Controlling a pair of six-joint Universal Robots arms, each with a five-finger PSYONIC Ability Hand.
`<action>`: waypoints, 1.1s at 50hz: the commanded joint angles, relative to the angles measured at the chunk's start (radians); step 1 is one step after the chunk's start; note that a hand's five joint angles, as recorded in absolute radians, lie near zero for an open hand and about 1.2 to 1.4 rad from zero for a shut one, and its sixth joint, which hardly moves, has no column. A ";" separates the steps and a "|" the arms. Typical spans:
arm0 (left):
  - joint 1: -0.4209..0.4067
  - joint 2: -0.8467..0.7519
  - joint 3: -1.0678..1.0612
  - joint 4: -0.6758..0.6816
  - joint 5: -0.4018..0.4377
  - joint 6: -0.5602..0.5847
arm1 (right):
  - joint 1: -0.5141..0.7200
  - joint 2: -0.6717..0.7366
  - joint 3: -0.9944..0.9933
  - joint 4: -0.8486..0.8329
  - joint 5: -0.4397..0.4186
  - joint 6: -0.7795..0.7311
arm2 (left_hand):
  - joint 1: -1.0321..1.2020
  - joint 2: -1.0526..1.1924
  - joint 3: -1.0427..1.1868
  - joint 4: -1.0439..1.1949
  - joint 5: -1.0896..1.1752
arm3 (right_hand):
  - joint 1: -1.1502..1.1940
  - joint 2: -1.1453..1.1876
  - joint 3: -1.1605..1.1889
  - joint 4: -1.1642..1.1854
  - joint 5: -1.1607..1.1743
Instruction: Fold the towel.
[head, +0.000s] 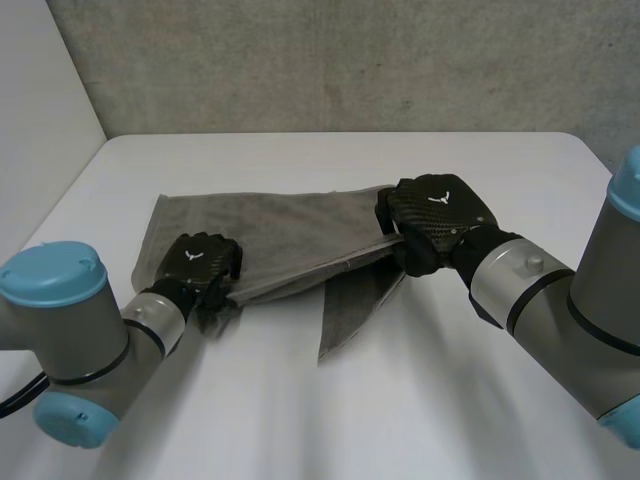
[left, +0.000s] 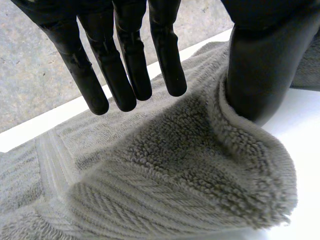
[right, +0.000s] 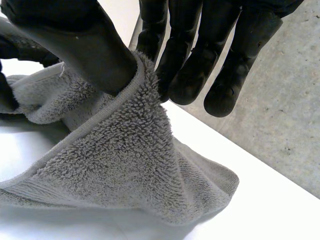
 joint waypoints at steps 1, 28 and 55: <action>0.008 0.045 -0.050 0.000 0.002 -0.002 | 0.004 0.002 -0.013 -0.001 0.001 0.001 | 0.011 0.004 -0.002 0.002 0.018 | 0.060 0.072 0.066 0.060 0.055; 0.193 0.226 -0.001 -0.006 0.083 -0.002 | -0.007 0.253 0.034 -0.067 0.010 0.167 | 0.671 0.664 0.658 0.662 0.679 | -0.646 -0.634 -0.641 -0.646 -0.651; 0.252 0.305 -0.020 -0.015 0.140 -0.095 | 0.042 0.219 0.062 -0.062 0.058 0.330 | 0.671 0.664 0.658 0.662 0.679 | -0.831 -0.819 -0.826 -0.831 -0.836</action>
